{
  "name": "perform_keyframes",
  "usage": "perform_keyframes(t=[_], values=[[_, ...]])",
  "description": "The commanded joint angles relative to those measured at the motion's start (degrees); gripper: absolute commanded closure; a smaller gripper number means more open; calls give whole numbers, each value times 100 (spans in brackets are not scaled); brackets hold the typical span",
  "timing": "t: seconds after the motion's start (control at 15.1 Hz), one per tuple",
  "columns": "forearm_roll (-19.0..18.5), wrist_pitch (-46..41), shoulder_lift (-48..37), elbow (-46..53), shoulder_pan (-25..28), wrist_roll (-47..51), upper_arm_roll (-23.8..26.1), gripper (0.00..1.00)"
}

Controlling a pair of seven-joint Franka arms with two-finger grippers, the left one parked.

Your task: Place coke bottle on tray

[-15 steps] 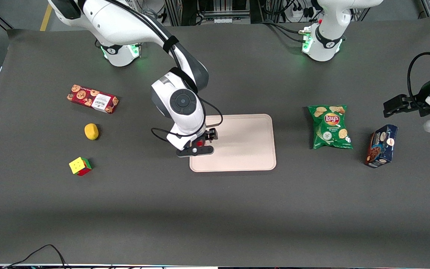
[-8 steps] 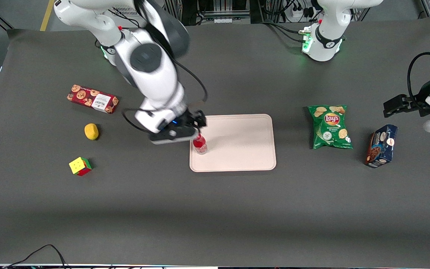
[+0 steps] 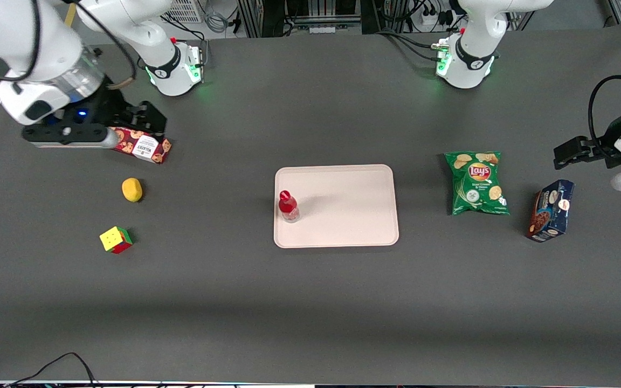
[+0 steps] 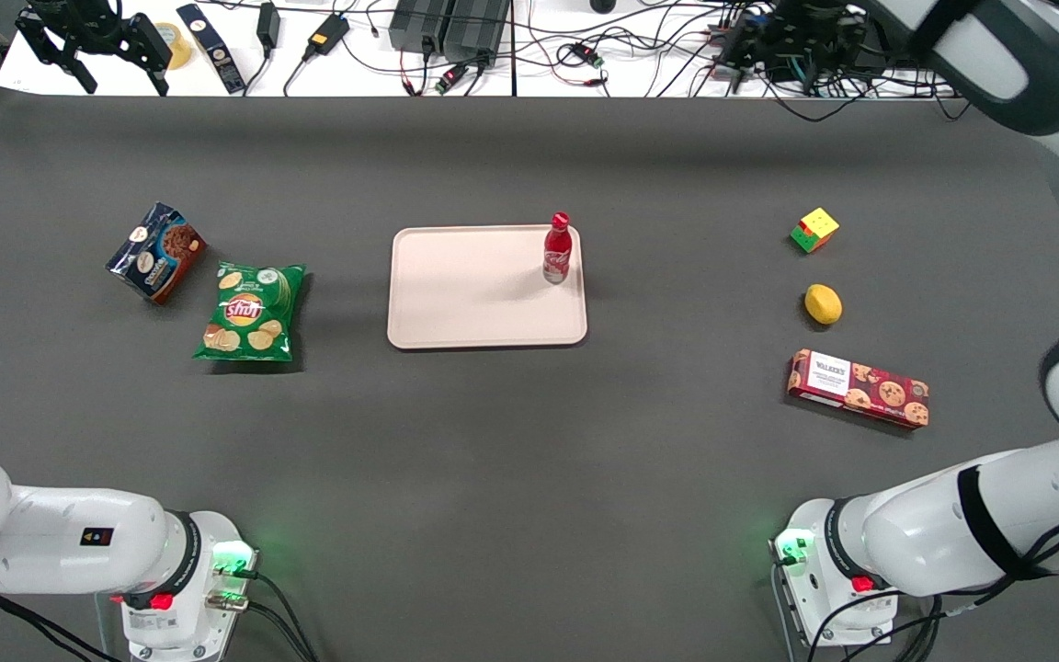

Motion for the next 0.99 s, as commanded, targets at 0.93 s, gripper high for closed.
perform_keyframes(t=[0.93], values=[[-238,281,-182,-518,-2187,-332,-49,0]])
